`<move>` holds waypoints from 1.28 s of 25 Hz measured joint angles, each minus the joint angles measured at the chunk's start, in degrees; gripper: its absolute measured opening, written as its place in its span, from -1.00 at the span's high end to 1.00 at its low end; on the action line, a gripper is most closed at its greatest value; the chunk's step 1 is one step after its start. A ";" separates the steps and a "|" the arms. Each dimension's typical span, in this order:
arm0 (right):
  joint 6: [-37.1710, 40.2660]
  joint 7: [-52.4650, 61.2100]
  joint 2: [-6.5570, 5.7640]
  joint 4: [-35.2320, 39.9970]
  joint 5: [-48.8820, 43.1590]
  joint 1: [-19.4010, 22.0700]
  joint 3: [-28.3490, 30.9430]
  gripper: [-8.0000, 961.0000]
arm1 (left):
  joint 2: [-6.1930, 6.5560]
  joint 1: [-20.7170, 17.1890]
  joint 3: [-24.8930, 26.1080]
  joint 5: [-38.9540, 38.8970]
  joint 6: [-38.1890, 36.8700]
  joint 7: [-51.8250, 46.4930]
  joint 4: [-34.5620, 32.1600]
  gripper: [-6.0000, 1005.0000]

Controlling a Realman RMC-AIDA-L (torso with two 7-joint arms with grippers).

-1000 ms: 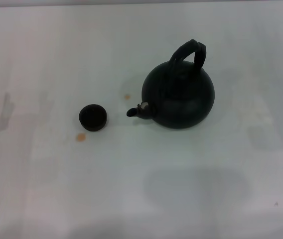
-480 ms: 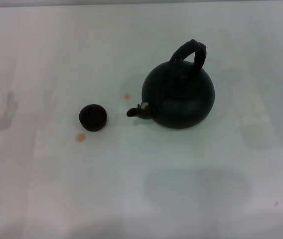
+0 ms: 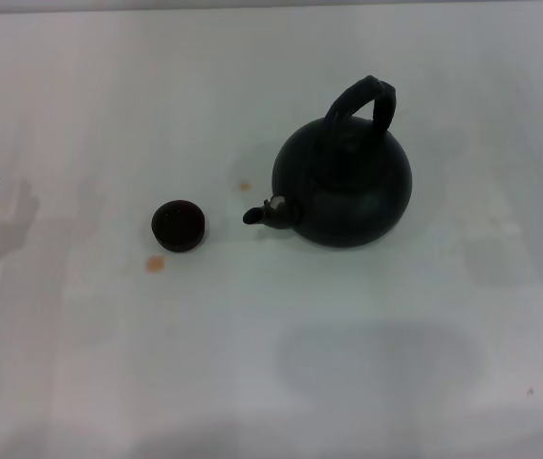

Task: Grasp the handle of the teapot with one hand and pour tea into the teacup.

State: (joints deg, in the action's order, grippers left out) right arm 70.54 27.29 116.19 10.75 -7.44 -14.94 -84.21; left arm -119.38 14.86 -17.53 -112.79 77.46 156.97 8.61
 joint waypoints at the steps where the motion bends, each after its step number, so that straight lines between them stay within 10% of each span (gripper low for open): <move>1: -0.32 0.00 0.00 0.00 0.02 0.00 -0.04 -0.51 | -0.03 0.09 -0.02 0.01 -0.44 0.00 0.07 -0.72; 32: -0.66 0.13 -0.02 0.51 0.33 -1.13 -1.30 -0.51 | 0.02 1.56 0.00 0.20 -0.53 0.00 1.23 -0.72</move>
State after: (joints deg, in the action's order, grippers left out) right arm 69.88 27.42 116.17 11.26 -7.12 -16.07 -85.52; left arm -119.36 16.42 -17.53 -112.59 76.93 156.97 9.85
